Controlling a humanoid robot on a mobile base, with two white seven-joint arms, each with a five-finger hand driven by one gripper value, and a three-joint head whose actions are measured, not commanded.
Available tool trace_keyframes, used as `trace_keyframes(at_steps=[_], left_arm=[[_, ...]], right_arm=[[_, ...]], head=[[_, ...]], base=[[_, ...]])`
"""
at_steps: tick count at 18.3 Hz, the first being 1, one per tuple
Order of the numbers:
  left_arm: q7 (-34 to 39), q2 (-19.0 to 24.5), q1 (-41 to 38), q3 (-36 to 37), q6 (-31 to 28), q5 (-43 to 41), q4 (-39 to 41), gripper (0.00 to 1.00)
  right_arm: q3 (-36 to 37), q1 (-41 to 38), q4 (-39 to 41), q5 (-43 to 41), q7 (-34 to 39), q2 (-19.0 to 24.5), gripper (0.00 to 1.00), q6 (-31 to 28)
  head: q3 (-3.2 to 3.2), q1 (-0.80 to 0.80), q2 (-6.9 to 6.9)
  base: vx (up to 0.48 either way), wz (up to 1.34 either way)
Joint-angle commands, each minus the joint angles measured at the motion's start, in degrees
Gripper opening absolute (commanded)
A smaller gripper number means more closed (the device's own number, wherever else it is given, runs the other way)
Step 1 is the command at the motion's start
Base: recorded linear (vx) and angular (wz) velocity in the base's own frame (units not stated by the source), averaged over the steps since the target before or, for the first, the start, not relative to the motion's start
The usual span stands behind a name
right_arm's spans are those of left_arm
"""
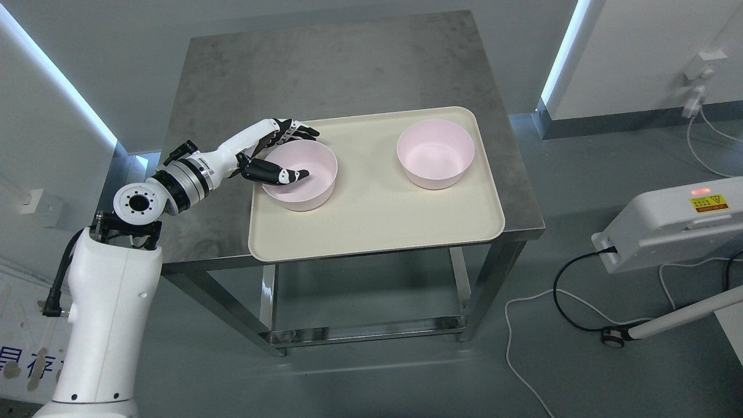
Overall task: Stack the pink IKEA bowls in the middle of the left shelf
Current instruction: 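Reach the left hand to the rim of the nearer pink bowl, then close the left hand on the pink bowl's rim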
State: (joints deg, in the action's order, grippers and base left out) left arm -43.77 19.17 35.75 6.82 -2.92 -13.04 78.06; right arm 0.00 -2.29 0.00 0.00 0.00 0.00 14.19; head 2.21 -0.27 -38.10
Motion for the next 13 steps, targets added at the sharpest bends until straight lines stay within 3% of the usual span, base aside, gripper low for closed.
trace_keyframes(at_steps=[1,8,11,13], left_arm=[[-0.3,-0.4,-0.1,1.3,3.5,-3.8,-1.2,0.36],[-0.4,-2.4,0.0,1.6,9.9,-6.9,-1.2,0.03],[-0.4,-2.7,-0.1,1.1,12.3,-6.8,-1.2,0.01],[-1.3,-6.0,0.5,-0.7,11.8,-6.5,-0.5,0.01]], right_arm=[[0.3,0.0,1.0,-0.1,0.0,-1.0,1.00,0.0],[0.3,0.0,1.0,-0.1,0.0,-1.0,1.00,0.0],[0.3,0.0,1.0,-0.1,0.0,-1.0,1.00,0.0],[0.3,0.0,1.0,-0.1,0.0,-1.0,1.00,0.0]], head=[[0.00,0.00,0.00],[0.00,0.00,0.00],[0.00,0.00,0.00],[0.00,0.00,0.00]], base=[[0.000,0.00],[0.000,0.00],[0.000,0.00],[0.000,0.00]])
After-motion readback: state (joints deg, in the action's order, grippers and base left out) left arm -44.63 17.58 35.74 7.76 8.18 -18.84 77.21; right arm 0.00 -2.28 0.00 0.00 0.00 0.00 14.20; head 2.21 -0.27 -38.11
